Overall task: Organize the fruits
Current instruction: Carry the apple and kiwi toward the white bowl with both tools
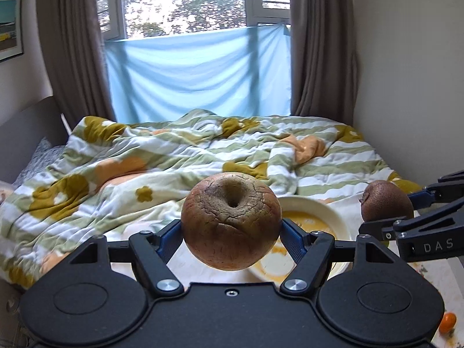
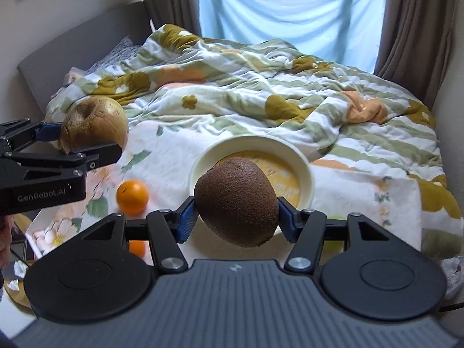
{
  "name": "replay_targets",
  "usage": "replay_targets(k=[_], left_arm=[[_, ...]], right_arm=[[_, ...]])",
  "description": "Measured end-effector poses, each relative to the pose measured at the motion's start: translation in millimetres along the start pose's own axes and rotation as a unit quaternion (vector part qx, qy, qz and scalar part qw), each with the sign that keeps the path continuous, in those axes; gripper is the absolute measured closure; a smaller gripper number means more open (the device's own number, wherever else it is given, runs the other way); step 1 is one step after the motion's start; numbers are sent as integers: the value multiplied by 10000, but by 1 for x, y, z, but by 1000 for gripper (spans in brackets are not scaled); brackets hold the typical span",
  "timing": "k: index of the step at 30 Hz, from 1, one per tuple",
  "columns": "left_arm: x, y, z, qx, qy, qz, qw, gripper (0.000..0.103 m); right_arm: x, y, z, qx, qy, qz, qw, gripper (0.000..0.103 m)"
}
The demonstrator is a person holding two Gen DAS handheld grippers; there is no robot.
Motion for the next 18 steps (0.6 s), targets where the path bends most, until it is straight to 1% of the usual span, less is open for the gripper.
replay_targets(k=[4, 9, 13, 18], left_arm=[[33, 5, 10, 77, -280, -69, 9996, 27], [80, 3, 23, 211, -593, -218, 9978, 27], [113, -7, 34, 279, -775, -385, 9959, 27], [153, -25, 47, 487, -940, -632, 9924, 27]], right_arm=[[13, 17, 21, 29, -208, 66, 9998, 30], [42, 28, 45, 198, -369, 7, 9991, 30], [68, 31, 63, 356, -497, -76, 9981, 30], [93, 27, 85, 526, -591, -222, 9966, 30]])
Point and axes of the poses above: each gripper's, at about its wrist camera, not at the fingertips, and x roughly the way its jaws point, z to its right, y to its top, the point moved 2 cm from there along x, roughly the way its jaws point, and after that the axes turned 15 degrees about z, right-handed, at the moved point
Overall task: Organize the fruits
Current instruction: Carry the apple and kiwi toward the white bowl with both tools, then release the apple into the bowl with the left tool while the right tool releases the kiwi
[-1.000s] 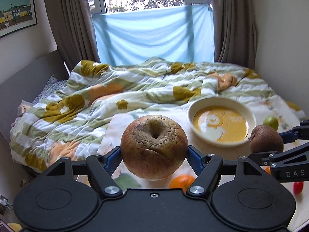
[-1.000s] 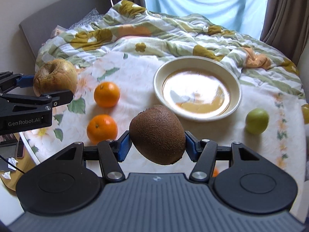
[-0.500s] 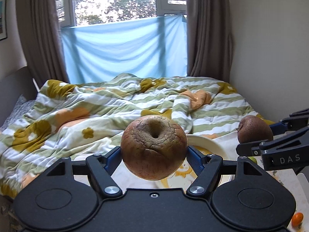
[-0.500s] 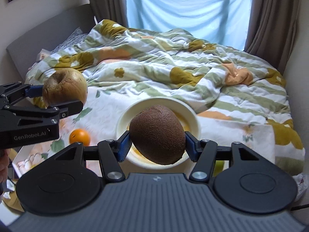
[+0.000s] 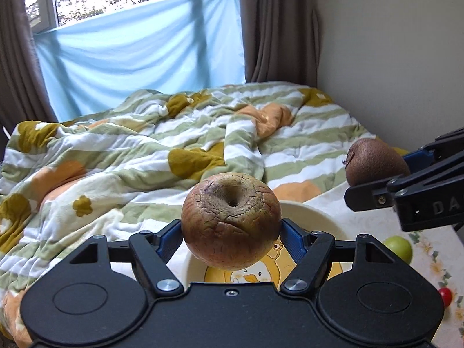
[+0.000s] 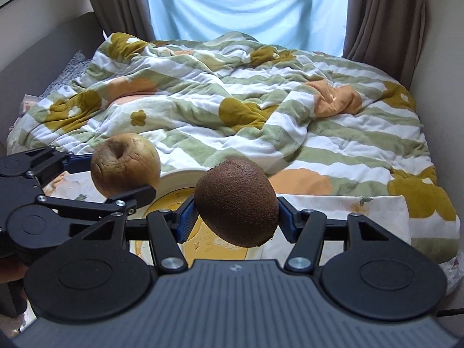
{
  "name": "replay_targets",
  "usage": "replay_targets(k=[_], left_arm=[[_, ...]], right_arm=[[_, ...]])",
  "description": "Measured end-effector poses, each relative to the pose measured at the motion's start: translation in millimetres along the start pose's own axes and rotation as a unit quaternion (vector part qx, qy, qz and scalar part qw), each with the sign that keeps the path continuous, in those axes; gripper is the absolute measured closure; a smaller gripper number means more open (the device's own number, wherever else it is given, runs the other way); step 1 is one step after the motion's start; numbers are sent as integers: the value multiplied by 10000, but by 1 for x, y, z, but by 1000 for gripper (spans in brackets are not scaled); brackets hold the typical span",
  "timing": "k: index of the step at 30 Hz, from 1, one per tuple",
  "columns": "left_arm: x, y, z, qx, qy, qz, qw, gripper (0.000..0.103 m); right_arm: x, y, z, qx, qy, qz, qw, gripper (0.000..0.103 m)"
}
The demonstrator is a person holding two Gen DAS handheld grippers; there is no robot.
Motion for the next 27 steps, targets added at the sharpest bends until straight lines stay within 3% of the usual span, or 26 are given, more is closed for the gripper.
replay_targets(k=[5, 16, 17, 18, 20, 27], left_arm=[[31, -13, 8, 191, -180, -258, 9993, 27], [59, -26, 17, 310, -347, -477, 9978, 25], [58, -25, 19, 390, -297, -389, 9980, 16], [55, -23, 19, 486, -215, -288, 9982, 0], [49, -18, 19, 549, -155, -145, 9983, 0], [21, -12, 0, 143, -218, -369, 9990, 0]], right_arm=[[19, -7, 12, 148, -92, -172, 9997, 30], [31, -16, 35, 356, -285, -332, 9984, 30], [31, -17, 36, 363, -293, -334, 9984, 30], [31, -17, 37, 369, -302, -334, 9983, 30], [30, -17, 38, 378, -312, -327, 9983, 30], [26, -14, 38, 346, -260, -297, 9986, 30]])
Point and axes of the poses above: each gripper's, at about its wrist camera, not at the fingertips, and x roughly the way its jaws point, z to its right, y to its top, the point moved 2 cm from there along x, roughly the way its jaws point, and after that the axes turned 15 degrees about z, right-handed, at the moved point
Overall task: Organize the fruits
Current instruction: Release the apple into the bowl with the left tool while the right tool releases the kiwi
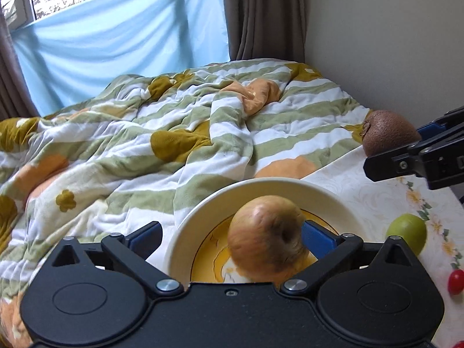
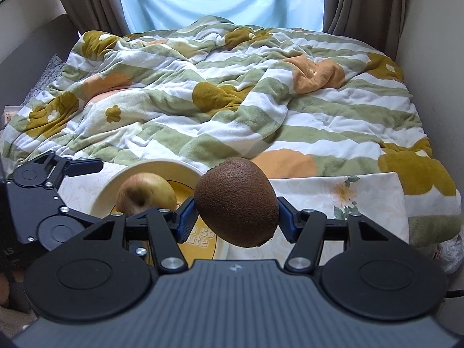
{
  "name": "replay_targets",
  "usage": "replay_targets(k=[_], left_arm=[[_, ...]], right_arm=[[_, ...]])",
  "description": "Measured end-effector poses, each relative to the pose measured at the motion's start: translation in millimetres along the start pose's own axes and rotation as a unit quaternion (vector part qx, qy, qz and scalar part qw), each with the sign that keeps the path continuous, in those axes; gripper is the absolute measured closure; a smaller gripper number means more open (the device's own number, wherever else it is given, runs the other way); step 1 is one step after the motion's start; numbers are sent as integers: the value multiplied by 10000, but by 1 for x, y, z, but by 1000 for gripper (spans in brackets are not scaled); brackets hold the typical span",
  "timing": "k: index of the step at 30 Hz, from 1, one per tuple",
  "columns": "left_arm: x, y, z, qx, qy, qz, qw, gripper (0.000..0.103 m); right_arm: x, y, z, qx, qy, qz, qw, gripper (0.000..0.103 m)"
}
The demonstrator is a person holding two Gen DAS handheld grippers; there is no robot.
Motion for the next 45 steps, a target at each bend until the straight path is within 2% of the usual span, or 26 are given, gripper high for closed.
replay_targets(k=[6, 12, 21, 27, 29, 30, 31, 33, 45], left_arm=[[-41, -2, -11, -252, 129, 91, 9996, 0], [-71, -7, -18, -384, 302, 173, 9987, 0], [-94, -25, -31, -632, 490, 137, 9967, 0], [-101, -35, -32, -682, 583, 122, 9959, 0], [-104, -37, -32, -703, 596, 116, 9957, 0], [-105, -38, -31, -709, 603, 116, 9956, 0], [-107, -39, -30, -713, 611, 116, 9955, 0], [-111, -40, -29, -723, 627, 114, 9953, 0], [-149, -34, -17, -798, 779, 335, 9932, 0]], right_arm=[[-3, -1, -10, -142, 159, -10, 9998, 30], [5, -16, -28, -435, 343, -133, 9984, 30], [32, -48, -55, -1218, 447, -255, 9912, 30], [40, -56, -59, -1408, 436, -213, 9888, 29], [41, -57, -60, -1476, 415, -140, 9881, 26], [41, -56, -61, -1530, 410, -98, 9873, 20], [40, -56, -62, -1583, 397, -64, 9866, 9], [37, -55, -63, -1683, 286, 40, 9853, 0], [-11, -47, -55, -1238, 460, 256, 9909, 0]])
Point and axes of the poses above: each gripper's, at about its wrist camera, not at the fingertips, and x roughly the way its jaws point, z to its right, y to its top, the point moved 2 cm from there along x, roughly the way its jaws point, and after that the axes turned 15 degrees about z, right-handed, at the moved point
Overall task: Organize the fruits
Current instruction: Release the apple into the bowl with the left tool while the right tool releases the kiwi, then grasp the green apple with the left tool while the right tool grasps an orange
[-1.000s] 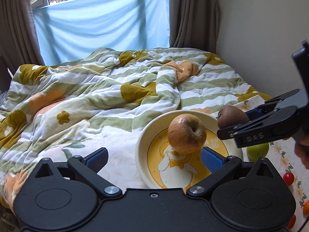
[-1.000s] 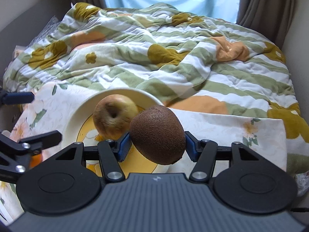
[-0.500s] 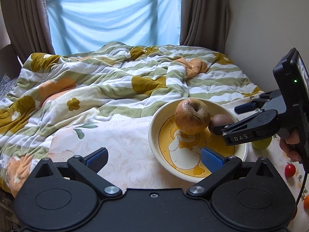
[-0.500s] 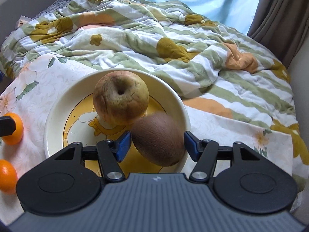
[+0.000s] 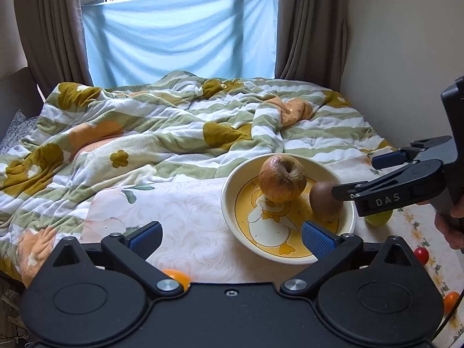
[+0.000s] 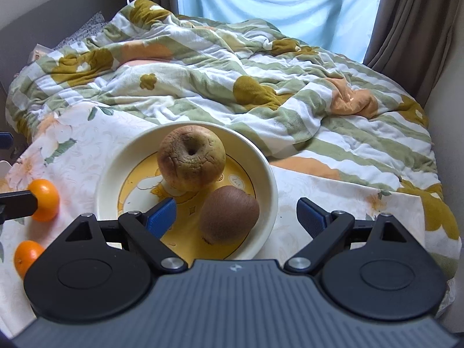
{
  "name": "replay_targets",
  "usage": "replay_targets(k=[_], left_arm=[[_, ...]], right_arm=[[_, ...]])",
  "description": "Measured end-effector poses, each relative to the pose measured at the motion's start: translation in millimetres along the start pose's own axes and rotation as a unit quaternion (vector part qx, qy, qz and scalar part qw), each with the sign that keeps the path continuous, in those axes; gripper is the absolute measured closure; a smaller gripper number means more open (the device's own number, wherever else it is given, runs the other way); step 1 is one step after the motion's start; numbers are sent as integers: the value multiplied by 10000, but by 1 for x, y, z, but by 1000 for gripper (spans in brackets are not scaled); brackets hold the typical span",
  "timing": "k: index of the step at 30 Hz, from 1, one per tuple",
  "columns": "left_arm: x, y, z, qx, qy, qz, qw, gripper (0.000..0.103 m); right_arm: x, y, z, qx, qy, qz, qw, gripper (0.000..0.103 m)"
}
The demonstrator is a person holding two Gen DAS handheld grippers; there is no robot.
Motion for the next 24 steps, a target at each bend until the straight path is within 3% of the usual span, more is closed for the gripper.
replay_targets(k=[13, 24], left_arm=[[-72, 2, 25, 44, 292, 330, 9990, 0], [-120, -19, 48, 65, 323, 320, 9989, 0]], right_arm=[[-105, 1, -7, 365, -39, 299, 9989, 0], [-197, -34, -12, 768, -424, 494, 9949, 0]])
Point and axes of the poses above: each gripper's, at about its wrist camera, not at the fingertips, and x roughly the way its jaws point, z to its right, y to its top, the point moved 2 cm from there along x, roughly the way its jaws point, and after that the axes turned 15 degrees about z, right-handed, at the moved point
